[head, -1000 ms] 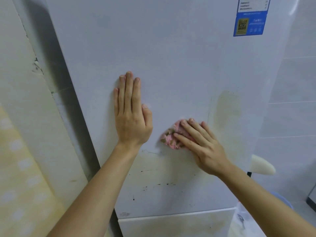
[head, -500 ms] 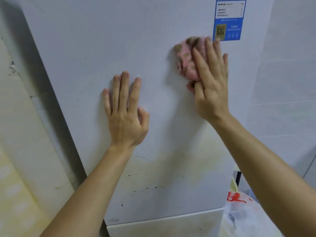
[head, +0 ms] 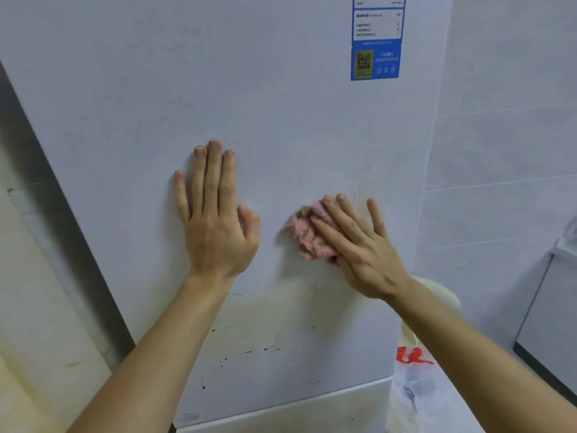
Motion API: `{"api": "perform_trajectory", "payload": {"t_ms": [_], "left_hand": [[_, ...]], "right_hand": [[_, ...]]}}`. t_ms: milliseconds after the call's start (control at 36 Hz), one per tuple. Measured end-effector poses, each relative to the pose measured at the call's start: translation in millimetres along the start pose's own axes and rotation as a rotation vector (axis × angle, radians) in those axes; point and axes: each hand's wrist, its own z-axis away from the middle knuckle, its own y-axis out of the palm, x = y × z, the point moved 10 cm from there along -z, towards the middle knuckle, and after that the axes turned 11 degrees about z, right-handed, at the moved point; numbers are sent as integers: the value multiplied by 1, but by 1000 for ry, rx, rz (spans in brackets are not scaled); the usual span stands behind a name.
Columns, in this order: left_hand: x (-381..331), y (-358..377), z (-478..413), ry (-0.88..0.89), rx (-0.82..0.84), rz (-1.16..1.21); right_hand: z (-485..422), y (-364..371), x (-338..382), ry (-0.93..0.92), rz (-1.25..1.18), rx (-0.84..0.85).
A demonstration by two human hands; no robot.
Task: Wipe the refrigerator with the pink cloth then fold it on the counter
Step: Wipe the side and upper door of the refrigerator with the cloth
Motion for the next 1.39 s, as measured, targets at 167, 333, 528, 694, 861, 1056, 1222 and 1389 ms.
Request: {"api": "perform_trajectory", "payload": {"t_ms": [167,333,528,694,861,1056,1222,1389], "left_hand": [[-4,7,-1,4,17,-15],[0,13,0,19,44,-58],[1,14,3,18,26,-100],[1,13,2,29,22,-100],[0,13,2,29,11,-100],[1,12,2,26,10,-86],[-1,12,2,27,-5,-85],[-2,11,1,26,-2,-72]], "right_hand": [[-69,-43,-78,314,-88,-143],[-76,-44,-90,562,-307,-193],[25,15,-17,400,-153,-116],[29,14,-23,298,-16,-76],[-39,-33,-101,537,-33,-203],[-38,-36,-120,702,-160,-271],[66,21,-64,832,-302,-117],[98,42,-42,779,-296,-3]]}}
